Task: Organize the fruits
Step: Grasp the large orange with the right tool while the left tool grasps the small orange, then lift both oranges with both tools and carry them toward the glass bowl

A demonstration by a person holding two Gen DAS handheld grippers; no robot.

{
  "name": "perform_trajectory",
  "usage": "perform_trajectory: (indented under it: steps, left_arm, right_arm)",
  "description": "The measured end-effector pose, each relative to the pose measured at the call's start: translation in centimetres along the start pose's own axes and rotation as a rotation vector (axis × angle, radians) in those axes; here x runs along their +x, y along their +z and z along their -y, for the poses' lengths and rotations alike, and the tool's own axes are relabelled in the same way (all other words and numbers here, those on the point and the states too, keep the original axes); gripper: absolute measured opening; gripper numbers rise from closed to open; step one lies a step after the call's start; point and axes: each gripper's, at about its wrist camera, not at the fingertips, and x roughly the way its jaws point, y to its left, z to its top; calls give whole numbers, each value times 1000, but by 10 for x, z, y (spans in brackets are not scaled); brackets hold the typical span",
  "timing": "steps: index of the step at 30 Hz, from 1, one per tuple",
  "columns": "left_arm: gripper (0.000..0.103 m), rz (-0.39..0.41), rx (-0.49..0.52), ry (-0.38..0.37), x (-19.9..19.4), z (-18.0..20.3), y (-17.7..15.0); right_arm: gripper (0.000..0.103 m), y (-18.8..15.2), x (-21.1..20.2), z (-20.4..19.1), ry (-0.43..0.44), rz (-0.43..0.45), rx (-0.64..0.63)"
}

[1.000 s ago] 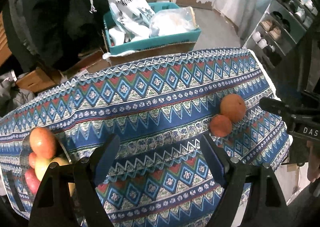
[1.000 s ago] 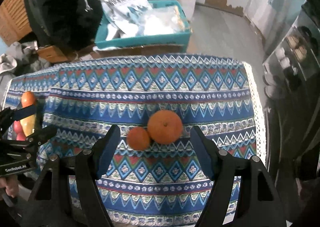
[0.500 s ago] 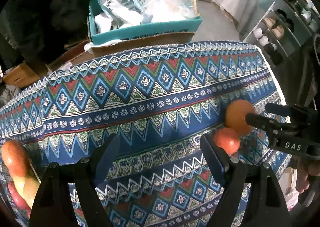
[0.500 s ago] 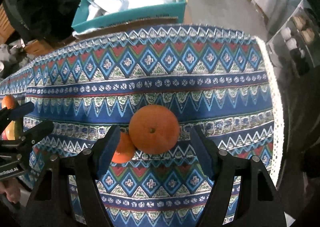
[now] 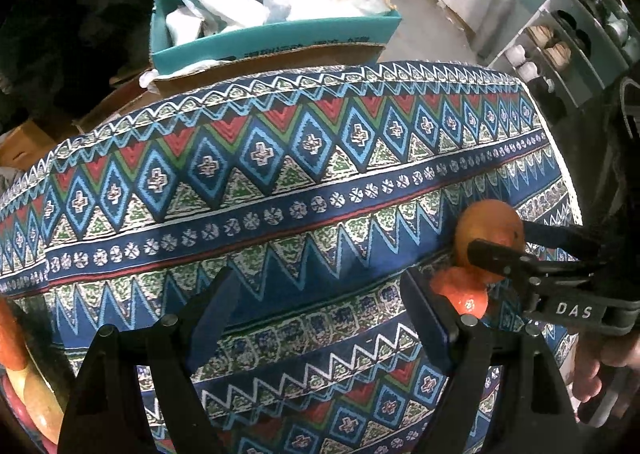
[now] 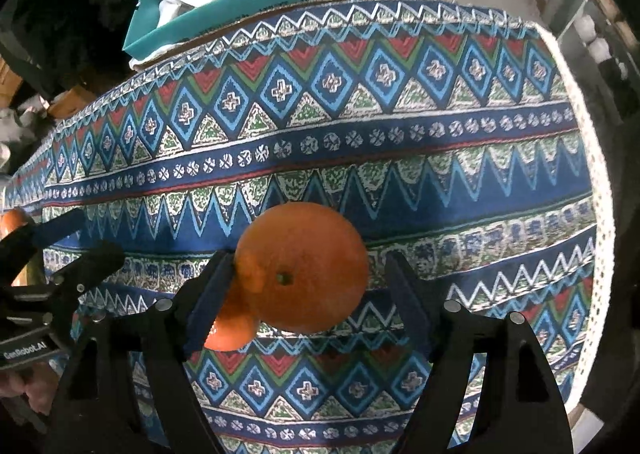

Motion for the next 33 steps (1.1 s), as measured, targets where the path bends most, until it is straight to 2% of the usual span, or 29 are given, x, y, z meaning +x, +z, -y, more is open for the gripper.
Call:
perform_trajectory:
  steps: [5,6,10,19,23,33]
  left_arm:
    - [84,-6,7,-6,3,7,0]
    - [84,-7,9,-5,3,9,0]
    - [84,-12,5,-14,3,13,-1]
    - [84,-14,-3,-92,-1,38,-2]
    - [84,-25,21,-102,2,56,-5]
    - [84,-71,46,-91,30,84,-16]
  right_arm:
    - [77,0,6,-4,-5,11,-15]
    - [72,0,7,-5,1,8,-20]
    - [71,-1,7,-5,13,20,-7]
    - [70,-17,-29,27,-30,103,78]
    - [70,-24,-37,38,-75,109,85]
    - [70,-37,-50,66,-73,117,163]
